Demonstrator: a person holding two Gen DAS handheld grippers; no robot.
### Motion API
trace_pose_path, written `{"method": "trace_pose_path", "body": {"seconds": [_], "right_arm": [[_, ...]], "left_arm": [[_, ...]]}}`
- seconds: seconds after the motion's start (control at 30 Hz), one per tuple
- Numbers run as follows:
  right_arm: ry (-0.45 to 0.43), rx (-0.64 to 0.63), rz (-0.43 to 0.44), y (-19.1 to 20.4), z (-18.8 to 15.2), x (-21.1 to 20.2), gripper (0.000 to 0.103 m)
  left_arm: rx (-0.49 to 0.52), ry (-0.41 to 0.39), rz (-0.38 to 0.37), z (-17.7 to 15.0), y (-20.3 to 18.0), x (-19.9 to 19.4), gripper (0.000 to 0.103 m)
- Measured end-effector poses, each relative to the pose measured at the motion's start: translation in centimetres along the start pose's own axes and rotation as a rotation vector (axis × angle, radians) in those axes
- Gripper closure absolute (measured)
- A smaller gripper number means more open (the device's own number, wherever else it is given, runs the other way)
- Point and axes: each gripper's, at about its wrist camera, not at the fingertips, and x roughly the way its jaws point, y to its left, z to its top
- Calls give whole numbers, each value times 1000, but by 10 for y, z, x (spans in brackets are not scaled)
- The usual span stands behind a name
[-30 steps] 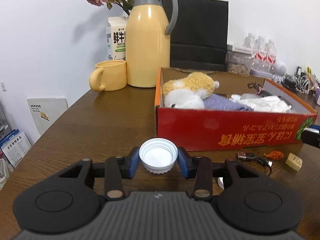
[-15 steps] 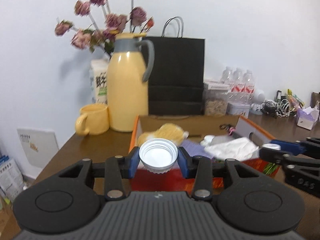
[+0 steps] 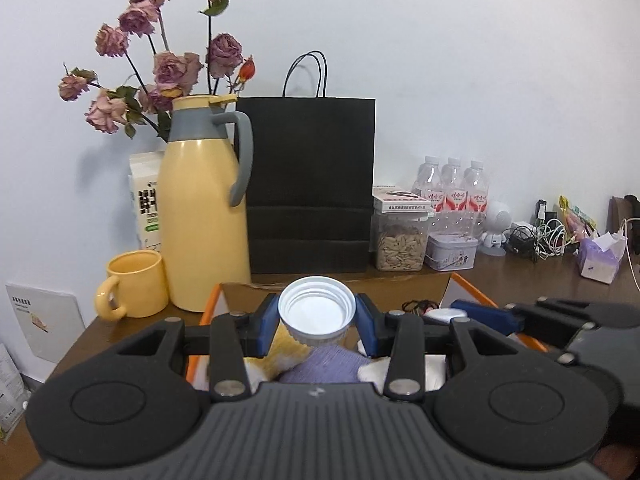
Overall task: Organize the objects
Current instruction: 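Carry both white caps over the cardboard box, then open both tools to drop the caps into the box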
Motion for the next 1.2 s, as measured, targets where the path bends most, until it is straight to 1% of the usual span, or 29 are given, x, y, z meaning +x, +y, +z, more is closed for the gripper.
{"method": "trace_pose_path", "body": {"seconds": [0.27,0.47,0.87,0.93,0.97,1.0,1.03,1.07,1.1,1.13,1.17,1.2], "right_arm": [[47,41,-10,-8,-4,42,75],[74,61,-6,-14,-11,59,75],[110,60,-11,-15,-18,67,75],[115,57,-11,-15,-18,67,75],[117,56,-14,-14,-19,67,75],[116,57,-16,-14,-19,66,74],[117,58,-16,-15,-20,65,73],[118,60,-16,-15,-20,64,68],[117,62,-17,-16,-20,63,59],[117,65,-20,-16,-20,63,52],[113,70,-25,-17,-20,61,38],[107,75,-31,-17,-20,60,24]], "left_arm": [[-53,31,13,-3,-4,39,62],[-47,73,31,-14,-3,62,62],[-36,92,21,-21,-2,64,61],[-32,90,26,-21,-1,64,60],[-32,91,27,-21,0,63,54],[-35,89,27,-22,1,63,43],[-40,88,29,-22,2,62,35],[-44,86,34,-21,3,61,21],[-47,82,41,-21,4,60,10],[-51,74,51,-21,4,59,5],[-55,62,61,-21,5,57,0],[-61,47,73,-21,6,55,0]]}}
